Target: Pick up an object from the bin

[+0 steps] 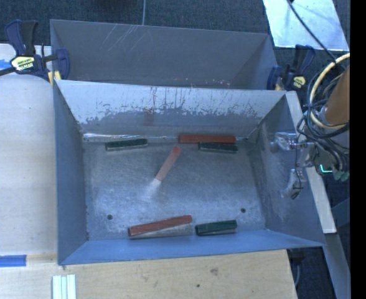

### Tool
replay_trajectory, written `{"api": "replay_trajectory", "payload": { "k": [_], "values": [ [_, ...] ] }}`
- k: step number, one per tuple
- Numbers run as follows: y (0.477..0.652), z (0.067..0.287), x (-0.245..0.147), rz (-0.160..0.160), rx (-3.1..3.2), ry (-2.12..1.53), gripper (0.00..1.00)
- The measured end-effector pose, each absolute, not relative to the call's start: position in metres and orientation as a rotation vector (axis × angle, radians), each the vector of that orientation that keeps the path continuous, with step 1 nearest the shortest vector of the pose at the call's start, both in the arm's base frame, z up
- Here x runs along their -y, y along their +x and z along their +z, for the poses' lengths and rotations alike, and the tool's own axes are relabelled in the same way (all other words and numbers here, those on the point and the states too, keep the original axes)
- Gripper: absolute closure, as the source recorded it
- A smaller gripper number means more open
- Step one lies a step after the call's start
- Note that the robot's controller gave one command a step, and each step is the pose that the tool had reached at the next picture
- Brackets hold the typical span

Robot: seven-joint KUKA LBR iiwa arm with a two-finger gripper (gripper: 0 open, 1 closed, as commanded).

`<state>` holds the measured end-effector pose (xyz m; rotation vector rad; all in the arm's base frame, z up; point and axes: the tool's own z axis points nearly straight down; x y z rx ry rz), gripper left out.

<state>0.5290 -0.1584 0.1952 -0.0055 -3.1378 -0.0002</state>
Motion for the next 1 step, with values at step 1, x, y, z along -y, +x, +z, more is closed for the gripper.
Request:
{"api": "replay_trajectory", "payload": {
  "k": [1],
  "values": [
    [0.5041, 0.1326, 0.1067, -0.002, 3.133, -0.155, 0.0]
  ]
}}
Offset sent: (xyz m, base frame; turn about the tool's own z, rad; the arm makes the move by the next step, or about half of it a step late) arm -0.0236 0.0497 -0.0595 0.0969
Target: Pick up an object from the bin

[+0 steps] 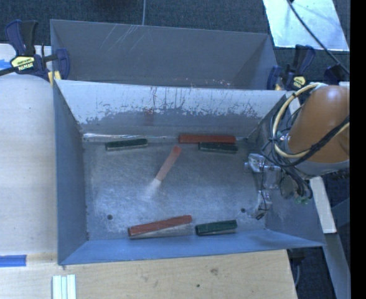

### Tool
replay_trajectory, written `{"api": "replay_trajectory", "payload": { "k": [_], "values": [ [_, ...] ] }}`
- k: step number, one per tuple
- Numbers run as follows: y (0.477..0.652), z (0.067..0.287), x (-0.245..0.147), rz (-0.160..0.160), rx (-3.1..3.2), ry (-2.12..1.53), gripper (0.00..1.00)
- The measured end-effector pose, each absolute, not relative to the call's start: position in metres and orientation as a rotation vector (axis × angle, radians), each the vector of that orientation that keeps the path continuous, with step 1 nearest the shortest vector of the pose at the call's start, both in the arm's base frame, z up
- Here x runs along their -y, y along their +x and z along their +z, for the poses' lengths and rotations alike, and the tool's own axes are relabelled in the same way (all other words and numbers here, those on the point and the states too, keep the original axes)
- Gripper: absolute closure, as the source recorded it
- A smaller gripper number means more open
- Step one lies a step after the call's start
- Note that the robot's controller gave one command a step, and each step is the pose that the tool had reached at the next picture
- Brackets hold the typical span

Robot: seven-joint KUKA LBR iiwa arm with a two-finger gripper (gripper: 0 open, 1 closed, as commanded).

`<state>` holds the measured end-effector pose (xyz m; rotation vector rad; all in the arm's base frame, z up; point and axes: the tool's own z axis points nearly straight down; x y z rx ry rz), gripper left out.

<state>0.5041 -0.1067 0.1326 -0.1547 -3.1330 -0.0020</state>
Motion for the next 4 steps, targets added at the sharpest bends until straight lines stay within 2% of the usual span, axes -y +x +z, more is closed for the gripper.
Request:
{"api": "replay_trajectory", "payload": {
  "k": [1, 2, 3, 4],
  "values": [
    [0.486, 0.069, 0.051, -0.001, 3.143, 0.041, 0.0],
    [0.492, 0.071, -0.016, -0.004, 3.146, 0.09, 0.0],
    [0.512, 0.145, -0.075, -0.006, 3.152, 0.09, 0.0],
    [0.489, 0.072, -0.054, 0.002, 3.136, 0.038, 0.0]
  ]
}}
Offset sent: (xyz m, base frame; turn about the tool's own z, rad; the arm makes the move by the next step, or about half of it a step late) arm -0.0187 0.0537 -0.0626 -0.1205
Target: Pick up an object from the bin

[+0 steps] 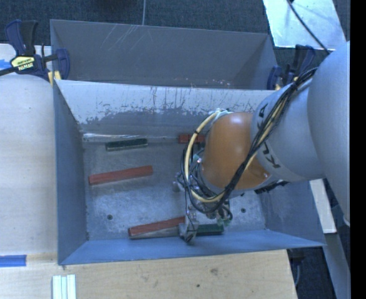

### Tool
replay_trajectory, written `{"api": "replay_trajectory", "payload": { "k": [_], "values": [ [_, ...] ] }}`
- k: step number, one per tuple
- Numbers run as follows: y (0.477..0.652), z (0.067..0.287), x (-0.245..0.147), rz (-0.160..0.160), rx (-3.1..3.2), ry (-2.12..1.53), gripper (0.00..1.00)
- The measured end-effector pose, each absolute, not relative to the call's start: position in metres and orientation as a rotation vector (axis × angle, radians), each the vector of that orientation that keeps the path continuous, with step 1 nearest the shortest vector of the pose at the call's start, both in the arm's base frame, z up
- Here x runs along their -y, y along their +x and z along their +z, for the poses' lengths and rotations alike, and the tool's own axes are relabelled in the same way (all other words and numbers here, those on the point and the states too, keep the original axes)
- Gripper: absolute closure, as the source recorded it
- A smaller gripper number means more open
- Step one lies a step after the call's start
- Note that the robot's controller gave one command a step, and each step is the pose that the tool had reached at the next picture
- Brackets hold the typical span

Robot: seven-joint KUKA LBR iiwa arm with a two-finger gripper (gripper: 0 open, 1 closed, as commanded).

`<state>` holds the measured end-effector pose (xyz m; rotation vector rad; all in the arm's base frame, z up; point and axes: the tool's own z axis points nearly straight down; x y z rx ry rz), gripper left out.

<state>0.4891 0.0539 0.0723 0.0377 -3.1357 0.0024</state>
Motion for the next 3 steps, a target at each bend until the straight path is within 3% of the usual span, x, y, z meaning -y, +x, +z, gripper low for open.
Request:
{"api": "replay_trajectory", "payload": {
  "k": [1, 2, 3],
  "values": [
    [0.4923, 0.0766, -0.0553, 0.0, 3.145, 0.044, 1.0],
    [0.492, 0.0762, -0.0551, 0.001, 3.144, 0.046, 0.0],
    [0.4921, 0.0765, -0.0551, 0.001, 3.144, 0.047, 1.0]
  ]
}}
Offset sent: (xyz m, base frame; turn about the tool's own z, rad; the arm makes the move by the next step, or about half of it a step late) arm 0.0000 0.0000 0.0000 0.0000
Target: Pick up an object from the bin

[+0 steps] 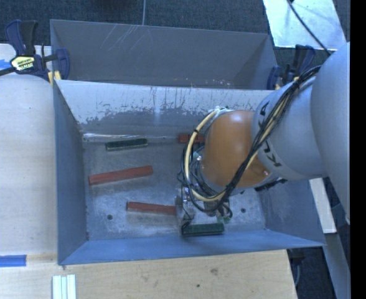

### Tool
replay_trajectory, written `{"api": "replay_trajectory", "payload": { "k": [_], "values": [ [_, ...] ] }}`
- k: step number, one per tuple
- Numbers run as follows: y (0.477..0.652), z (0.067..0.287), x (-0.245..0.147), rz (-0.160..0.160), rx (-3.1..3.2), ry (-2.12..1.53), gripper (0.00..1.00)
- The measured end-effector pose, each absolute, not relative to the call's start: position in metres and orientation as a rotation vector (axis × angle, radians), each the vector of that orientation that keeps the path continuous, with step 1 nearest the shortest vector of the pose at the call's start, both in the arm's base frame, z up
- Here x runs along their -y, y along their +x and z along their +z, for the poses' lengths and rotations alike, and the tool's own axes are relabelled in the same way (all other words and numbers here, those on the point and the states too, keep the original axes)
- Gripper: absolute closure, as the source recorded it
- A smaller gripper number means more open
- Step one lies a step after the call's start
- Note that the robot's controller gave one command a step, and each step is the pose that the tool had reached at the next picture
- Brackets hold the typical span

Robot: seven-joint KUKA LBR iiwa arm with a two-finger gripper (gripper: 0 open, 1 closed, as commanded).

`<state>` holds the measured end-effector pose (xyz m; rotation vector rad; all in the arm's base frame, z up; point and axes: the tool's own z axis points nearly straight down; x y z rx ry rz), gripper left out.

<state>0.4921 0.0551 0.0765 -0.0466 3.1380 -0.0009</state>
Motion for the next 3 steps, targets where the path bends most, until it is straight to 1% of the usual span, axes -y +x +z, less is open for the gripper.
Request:
{"api": "replay_trajectory", "payload": {
  "k": [1, 2, 3],
  "values": [
    [0.4919, 0.0761, -0.0552, -0.001, -3.139, -0.047, 0.0],
    [0.4921, 0.0767, -0.0552, -0.001, -3.139, -0.047, 1.0],
    [0.492, 0.0762, -0.0553, -0.001, -3.139, -0.048, 0.0]
  ]
}}
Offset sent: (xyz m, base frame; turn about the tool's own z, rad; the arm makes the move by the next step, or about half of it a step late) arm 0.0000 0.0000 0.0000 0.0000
